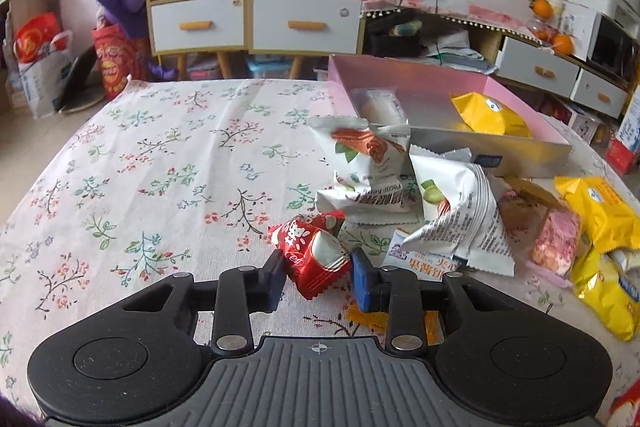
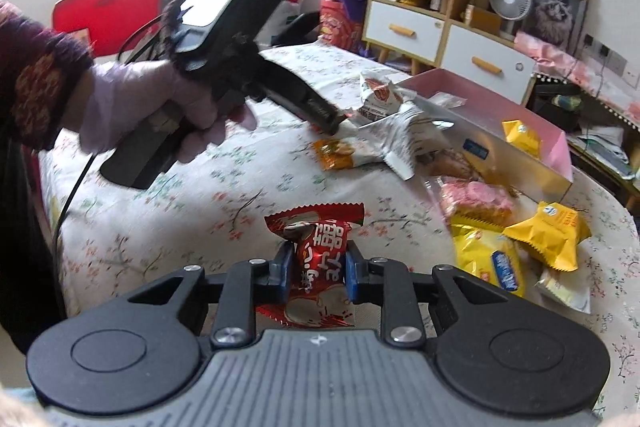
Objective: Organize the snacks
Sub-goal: 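Grasp the red candy packet with the right tool, then carry the red candy packet into the tray with the right tool while the left tool places another red packet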
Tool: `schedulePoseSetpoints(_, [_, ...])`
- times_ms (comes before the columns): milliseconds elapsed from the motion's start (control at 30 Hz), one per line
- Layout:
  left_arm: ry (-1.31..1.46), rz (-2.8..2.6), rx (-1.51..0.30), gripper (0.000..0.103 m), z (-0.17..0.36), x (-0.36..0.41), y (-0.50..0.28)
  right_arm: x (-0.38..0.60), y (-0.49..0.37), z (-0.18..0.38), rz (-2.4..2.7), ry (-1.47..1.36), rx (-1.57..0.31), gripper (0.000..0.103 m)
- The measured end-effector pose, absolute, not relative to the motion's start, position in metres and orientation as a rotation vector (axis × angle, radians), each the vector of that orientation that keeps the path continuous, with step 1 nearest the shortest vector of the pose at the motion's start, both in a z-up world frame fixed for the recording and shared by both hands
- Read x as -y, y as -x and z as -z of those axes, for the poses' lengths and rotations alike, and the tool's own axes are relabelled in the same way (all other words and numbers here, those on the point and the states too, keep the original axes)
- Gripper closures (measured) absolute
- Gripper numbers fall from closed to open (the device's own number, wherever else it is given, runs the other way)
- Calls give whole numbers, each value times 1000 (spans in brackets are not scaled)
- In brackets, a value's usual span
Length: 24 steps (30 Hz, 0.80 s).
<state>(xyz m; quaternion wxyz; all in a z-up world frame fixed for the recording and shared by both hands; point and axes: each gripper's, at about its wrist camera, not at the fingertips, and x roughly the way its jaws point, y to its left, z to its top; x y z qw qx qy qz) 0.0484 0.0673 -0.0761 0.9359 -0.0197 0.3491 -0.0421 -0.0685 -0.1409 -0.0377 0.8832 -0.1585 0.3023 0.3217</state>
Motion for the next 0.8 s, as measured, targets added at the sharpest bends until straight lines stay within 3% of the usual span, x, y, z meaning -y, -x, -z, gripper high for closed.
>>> schedulePoseSetpoints(800, [107,85,-656,72,28,-83,-48,149,-45,-12,-413,50,-578,80])
